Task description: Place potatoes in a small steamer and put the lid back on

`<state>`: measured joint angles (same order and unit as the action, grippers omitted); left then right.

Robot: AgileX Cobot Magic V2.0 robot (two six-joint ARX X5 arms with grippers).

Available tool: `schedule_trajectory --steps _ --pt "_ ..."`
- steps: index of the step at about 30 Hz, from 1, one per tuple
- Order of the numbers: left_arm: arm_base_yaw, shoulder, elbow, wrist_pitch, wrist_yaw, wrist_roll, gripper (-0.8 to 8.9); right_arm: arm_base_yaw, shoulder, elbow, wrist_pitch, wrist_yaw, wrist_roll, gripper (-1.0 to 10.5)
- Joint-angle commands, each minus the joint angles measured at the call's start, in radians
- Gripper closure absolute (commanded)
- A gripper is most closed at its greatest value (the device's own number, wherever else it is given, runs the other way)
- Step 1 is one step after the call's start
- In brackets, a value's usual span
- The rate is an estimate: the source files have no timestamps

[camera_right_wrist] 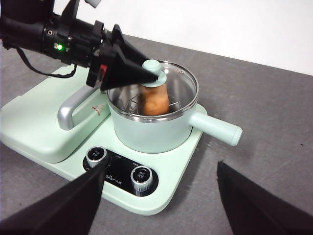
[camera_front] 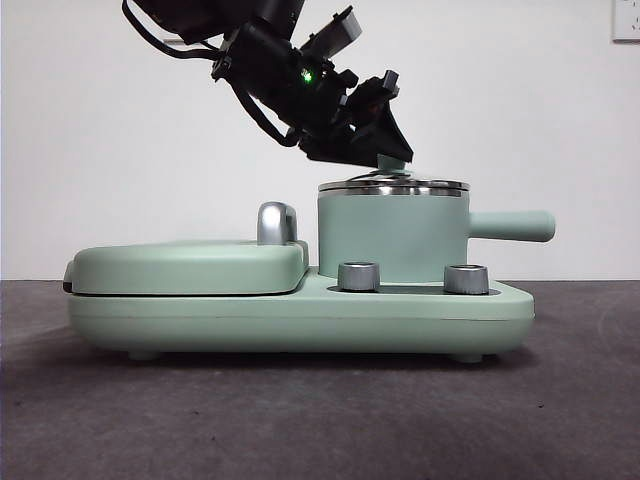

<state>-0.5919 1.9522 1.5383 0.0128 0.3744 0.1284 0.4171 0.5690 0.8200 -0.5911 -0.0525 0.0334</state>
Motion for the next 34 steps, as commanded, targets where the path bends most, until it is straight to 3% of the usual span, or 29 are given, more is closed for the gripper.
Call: schedule_trajectory --steps 1,18,27,34 --pt "-0.01 0.007 0.022 -0.015 0.021 -0.048 5.27 0.004 0.004 0.008 0.006 0.002 0.0 5.9" --pt "0.058 -0.254 0.02 -0.267 0.029 -0.148 5.37 0.004 0.004 0.008 0.005 0.001 0.006 5.9" --pt "0.142 -0.441 -0.024 -0.414 0.029 -0.093 5.37 0.004 0.004 0.008 -0.02 0.001 0.008 5.9" --pt "0.229 -0.645 -0.195 -0.421 0.029 -0.095 5.37 0.004 0.004 0.008 -0.061 0.001 0.008 5.9"
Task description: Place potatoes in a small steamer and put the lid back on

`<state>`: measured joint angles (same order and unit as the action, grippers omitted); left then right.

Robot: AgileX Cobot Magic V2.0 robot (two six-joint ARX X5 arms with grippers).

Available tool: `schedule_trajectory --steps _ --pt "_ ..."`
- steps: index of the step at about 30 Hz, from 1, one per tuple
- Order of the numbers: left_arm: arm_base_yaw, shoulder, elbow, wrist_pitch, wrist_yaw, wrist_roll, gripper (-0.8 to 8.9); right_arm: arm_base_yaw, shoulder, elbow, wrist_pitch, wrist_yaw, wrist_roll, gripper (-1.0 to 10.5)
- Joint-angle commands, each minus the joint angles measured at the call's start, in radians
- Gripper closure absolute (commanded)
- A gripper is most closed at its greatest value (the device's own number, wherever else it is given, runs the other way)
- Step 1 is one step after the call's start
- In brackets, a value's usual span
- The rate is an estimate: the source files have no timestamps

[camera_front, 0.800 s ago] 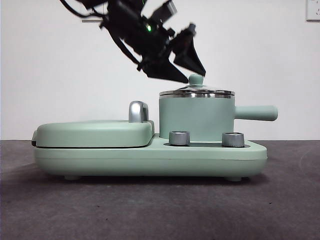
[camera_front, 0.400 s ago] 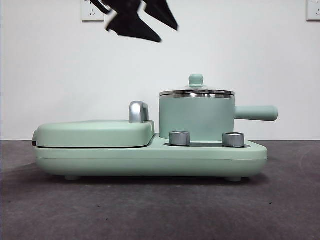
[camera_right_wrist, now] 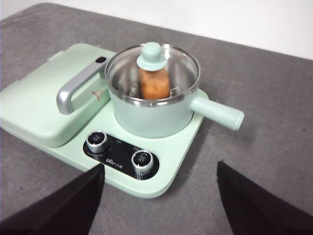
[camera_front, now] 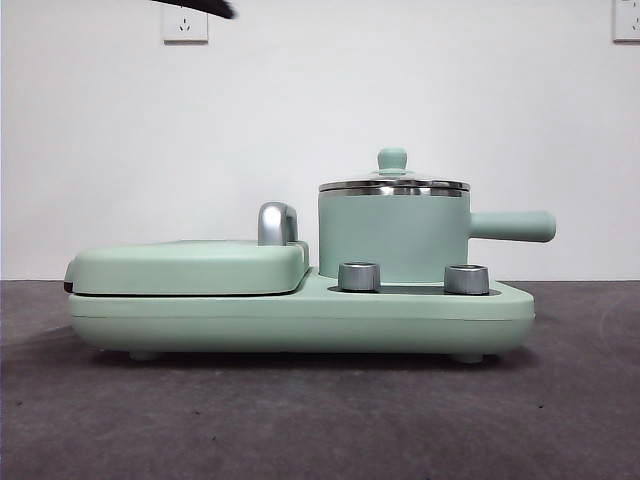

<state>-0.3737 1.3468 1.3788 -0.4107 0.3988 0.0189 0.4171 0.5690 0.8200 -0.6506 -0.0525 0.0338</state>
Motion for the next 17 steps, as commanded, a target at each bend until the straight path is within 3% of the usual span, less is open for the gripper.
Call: schedule_trajectory --steps 1,11,17 --pt "0.022 -0.069 -0.065 0.003 0.005 0.014 5.37 0.004 0.004 0.008 -0.003 0.001 0.008 5.9" --pt "0.097 -0.386 -0.407 0.006 0.003 -0.045 5.37 0.004 0.005 0.008 -0.008 -0.001 0.003 5.9" --pt "0.125 -0.559 -0.577 0.006 0.001 -0.122 5.37 0.004 0.02 0.008 0.003 -0.001 0.003 5.9"
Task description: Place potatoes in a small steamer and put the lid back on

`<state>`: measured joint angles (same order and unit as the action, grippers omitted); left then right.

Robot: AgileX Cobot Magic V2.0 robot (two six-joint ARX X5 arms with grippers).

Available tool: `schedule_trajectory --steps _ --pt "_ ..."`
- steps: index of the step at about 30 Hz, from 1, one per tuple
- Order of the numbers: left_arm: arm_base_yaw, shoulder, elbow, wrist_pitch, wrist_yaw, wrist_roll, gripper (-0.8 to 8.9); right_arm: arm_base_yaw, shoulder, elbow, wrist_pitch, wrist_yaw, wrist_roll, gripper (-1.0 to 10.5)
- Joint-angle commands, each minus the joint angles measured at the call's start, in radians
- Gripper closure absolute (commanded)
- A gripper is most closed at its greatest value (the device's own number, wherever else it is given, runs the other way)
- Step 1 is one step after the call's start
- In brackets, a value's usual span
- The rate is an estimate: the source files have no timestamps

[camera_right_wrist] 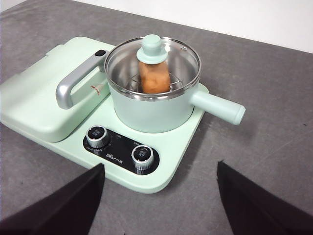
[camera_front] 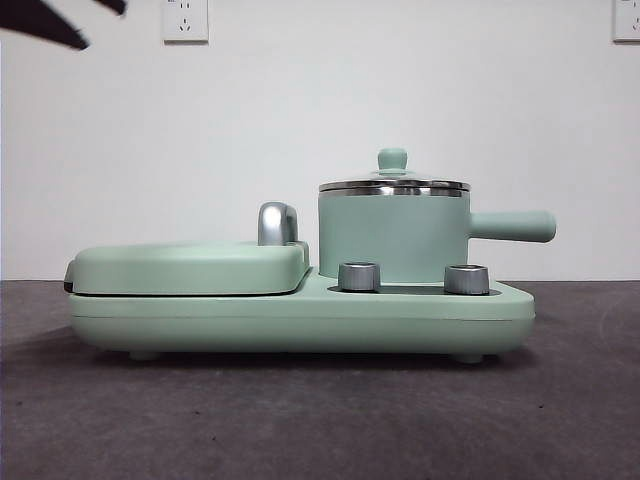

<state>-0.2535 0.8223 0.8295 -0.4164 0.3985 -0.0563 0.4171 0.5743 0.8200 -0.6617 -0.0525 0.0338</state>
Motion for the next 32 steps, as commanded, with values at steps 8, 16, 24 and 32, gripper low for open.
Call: schedule_trajectory --steps 8,16,24,32 --pt "0.013 -0.165 -0.137 -0.029 -0.014 -0.114 5.37 0.004 0.053 0.008 0.01 -0.003 0.004 5.8" --pt "0.012 -0.19 -0.137 -0.084 -0.009 -0.144 8.01 0.004 0.05 0.008 0.01 0.0 0.007 9.4" --pt "0.012 -0.203 -0.137 -0.069 -0.009 -0.128 8.08 0.006 0.049 0.008 0.035 -0.032 0.006 9.3" --pt "0.012 -0.203 -0.137 -0.066 -0.009 -0.128 8.08 0.006 0.05 0.008 0.034 -0.026 0.006 9.3"
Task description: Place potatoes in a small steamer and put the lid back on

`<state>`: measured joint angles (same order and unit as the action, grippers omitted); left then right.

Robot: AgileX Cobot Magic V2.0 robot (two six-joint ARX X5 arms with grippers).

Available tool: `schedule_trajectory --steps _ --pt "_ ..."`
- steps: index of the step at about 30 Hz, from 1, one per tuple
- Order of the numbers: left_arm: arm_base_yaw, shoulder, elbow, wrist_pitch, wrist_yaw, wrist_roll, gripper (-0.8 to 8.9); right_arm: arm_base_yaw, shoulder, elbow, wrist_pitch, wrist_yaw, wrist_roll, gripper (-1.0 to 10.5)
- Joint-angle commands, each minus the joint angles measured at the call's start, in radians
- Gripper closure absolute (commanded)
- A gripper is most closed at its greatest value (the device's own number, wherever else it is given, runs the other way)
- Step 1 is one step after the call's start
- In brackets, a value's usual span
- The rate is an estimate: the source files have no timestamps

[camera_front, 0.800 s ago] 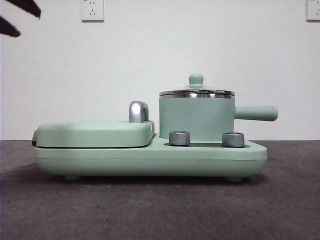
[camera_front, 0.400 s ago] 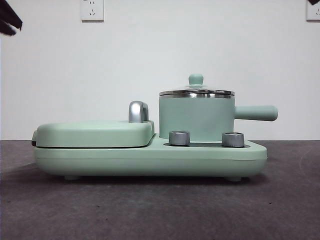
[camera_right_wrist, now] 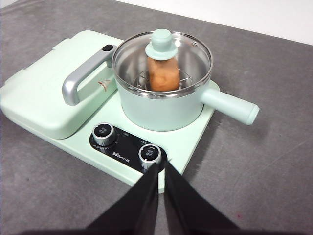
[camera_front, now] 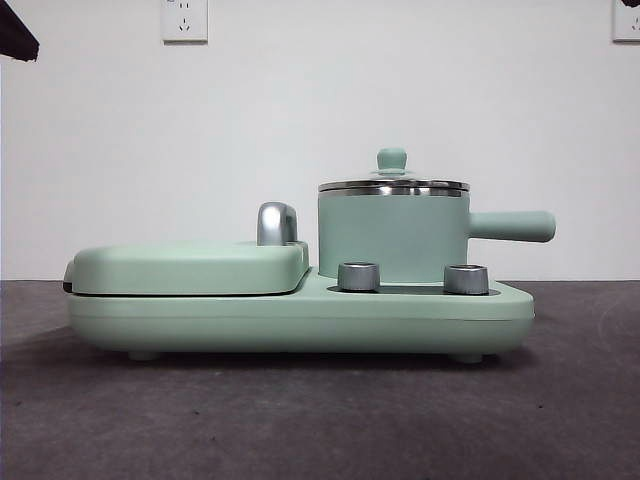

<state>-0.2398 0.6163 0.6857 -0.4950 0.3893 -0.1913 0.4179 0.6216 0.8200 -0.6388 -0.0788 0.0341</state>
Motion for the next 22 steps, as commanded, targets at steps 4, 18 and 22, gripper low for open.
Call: schedule_trajectory --steps 4,18,22 --pt "0.0 -0.019 0.003 0.01 -0.006 0.066 8.08 0.005 0.003 0.008 0.011 0.001 0.005 9.3" --pt "0.182 -0.469 -0.508 0.291 -0.265 0.1 8.08 0.005 0.003 0.008 0.011 0.001 0.005 9.3" --pt "0.226 -0.555 -0.597 0.311 -0.307 0.1 8.08 0.005 0.003 0.008 0.011 0.001 0.005 9.3"
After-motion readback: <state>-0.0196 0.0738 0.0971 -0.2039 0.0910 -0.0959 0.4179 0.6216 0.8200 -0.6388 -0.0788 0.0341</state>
